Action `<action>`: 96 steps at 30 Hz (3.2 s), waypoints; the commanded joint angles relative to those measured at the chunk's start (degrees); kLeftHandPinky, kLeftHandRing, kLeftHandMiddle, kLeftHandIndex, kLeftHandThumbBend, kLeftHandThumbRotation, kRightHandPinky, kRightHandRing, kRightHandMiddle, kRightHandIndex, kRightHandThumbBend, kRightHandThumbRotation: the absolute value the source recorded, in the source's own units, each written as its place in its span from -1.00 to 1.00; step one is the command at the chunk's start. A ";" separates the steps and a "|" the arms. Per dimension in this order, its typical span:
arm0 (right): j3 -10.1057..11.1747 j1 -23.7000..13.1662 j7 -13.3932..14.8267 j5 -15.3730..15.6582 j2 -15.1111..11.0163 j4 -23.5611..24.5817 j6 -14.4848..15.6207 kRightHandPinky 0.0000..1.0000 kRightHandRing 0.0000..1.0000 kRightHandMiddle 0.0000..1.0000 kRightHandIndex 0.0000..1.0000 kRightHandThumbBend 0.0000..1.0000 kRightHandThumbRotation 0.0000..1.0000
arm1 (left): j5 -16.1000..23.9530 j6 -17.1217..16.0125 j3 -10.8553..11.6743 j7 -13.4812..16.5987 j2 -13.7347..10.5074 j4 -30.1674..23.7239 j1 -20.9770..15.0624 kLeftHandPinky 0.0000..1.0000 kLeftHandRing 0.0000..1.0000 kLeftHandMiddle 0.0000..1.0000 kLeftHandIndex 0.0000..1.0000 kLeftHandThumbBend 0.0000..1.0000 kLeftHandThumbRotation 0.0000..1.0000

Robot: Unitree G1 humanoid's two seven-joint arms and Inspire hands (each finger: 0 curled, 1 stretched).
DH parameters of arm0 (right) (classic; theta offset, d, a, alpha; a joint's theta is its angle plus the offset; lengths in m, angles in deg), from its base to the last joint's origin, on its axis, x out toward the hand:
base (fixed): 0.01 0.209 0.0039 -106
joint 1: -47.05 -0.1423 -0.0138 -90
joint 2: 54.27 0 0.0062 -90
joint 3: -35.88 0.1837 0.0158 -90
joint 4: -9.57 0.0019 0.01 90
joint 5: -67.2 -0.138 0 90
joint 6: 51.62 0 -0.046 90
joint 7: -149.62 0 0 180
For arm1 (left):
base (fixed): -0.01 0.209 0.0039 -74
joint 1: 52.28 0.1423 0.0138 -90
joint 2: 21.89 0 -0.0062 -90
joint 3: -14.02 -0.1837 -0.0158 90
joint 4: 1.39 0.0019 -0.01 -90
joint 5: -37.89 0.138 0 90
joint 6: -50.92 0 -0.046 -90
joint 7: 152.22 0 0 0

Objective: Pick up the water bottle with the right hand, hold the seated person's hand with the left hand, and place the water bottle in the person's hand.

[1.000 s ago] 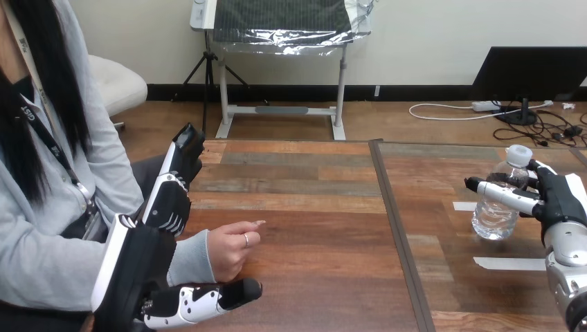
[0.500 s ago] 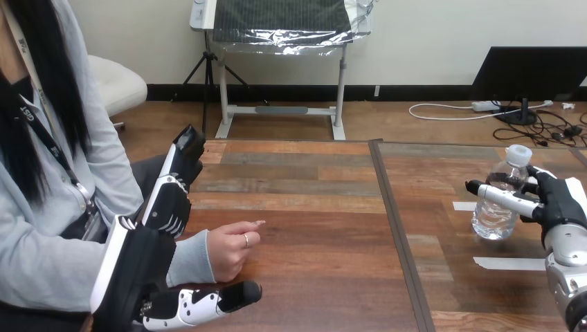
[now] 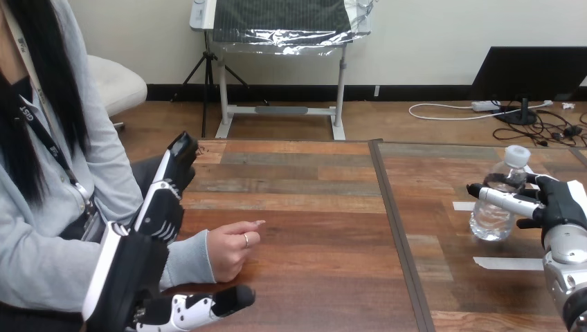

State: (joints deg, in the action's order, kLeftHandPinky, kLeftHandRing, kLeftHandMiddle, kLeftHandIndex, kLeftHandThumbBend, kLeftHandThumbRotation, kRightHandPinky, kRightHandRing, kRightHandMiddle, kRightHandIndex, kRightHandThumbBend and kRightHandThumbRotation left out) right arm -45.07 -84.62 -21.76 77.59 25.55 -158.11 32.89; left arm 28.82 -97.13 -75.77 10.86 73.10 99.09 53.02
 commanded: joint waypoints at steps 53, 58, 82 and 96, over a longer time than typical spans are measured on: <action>4.22 -5.74 3.10 -5.00 3.02 1.16 -6.45 -0.24 -0.11 0.04 0.11 0.63 -1.00 | -0.08 0.13 0.57 -0.52 -0.49 -3.59 -1.77 0.94 1.00 1.00 0.96 1.00 -0.11; 4.54 -5.71 2.21 -5.58 3.15 1.30 -7.51 -0.27 -0.14 0.02 0.11 0.60 -1.00 | -0.24 0.07 0.40 -0.68 -0.43 -3.18 -2.27 0.95 1.00 1.00 0.96 1.00 -0.14; 4.45 -5.33 -1.42 -6.95 4.76 2.82 -13.73 -0.30 -0.17 -0.04 0.03 0.59 -1.00 | 14.42 0.50 6.74 6.98 1.53 -3.57 -3.55 0.75 0.91 0.97 0.92 1.00 -0.04; 3.72 -5.46 -3.42 -6.76 5.43 3.49 -17.31 -0.35 -0.22 -0.08 -0.01 0.60 -1.00 | 31.43 11.22 11.59 15.10 -0.11 -11.38 -1.83 0.72 0.90 0.97 0.93 1.00 -0.03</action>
State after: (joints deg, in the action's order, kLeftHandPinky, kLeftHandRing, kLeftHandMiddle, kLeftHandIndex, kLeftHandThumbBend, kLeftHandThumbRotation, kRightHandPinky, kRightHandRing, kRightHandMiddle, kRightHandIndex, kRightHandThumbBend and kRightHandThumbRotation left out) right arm -41.06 -85.07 -24.50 71.48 30.60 -158.19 18.88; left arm 55.91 -88.94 -66.54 23.10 73.88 93.30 52.84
